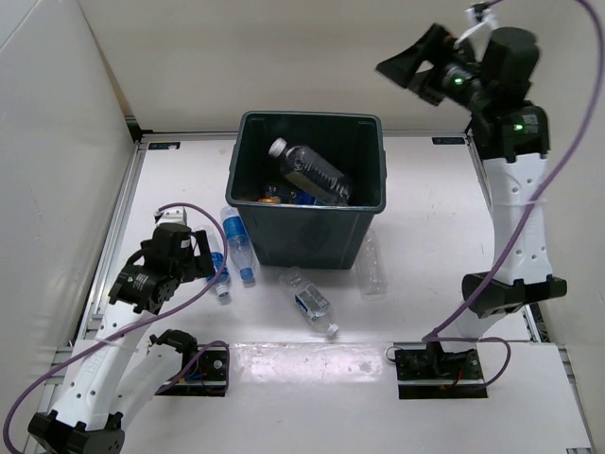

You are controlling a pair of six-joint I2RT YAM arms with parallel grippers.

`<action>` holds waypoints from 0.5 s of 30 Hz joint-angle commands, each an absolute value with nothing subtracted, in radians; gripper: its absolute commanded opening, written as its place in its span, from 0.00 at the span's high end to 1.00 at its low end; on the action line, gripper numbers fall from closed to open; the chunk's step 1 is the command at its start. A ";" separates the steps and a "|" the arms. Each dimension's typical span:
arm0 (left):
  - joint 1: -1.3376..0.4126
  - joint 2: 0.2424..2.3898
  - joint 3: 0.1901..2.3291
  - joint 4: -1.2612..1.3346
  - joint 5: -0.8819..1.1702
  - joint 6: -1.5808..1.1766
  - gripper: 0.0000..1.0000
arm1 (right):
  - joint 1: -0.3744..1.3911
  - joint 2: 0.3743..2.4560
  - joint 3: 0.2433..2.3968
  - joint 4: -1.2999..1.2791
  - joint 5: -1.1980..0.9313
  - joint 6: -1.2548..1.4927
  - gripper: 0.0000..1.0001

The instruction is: Put the plastic bottles in the bin

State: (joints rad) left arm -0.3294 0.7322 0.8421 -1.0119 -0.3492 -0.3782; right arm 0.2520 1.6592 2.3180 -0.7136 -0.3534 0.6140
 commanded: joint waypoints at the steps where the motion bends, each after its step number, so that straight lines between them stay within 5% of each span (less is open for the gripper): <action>1: -0.327 0.730 0.839 -0.991 -0.336 -0.377 0.00 | 0.149 1.600 2.350 -0.638 -0.408 0.692 0.10; 15: -0.328 0.732 0.839 -0.992 -0.341 -0.379 0.00 | 0.054 1.434 1.425 -0.759 -0.336 0.687 0.10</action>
State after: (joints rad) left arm -0.3294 0.7322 0.8421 -1.0092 -0.3489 -0.3779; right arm 0.0380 1.4456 1.5173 -0.7471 -0.3130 0.6785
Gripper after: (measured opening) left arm 0.998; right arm 0.897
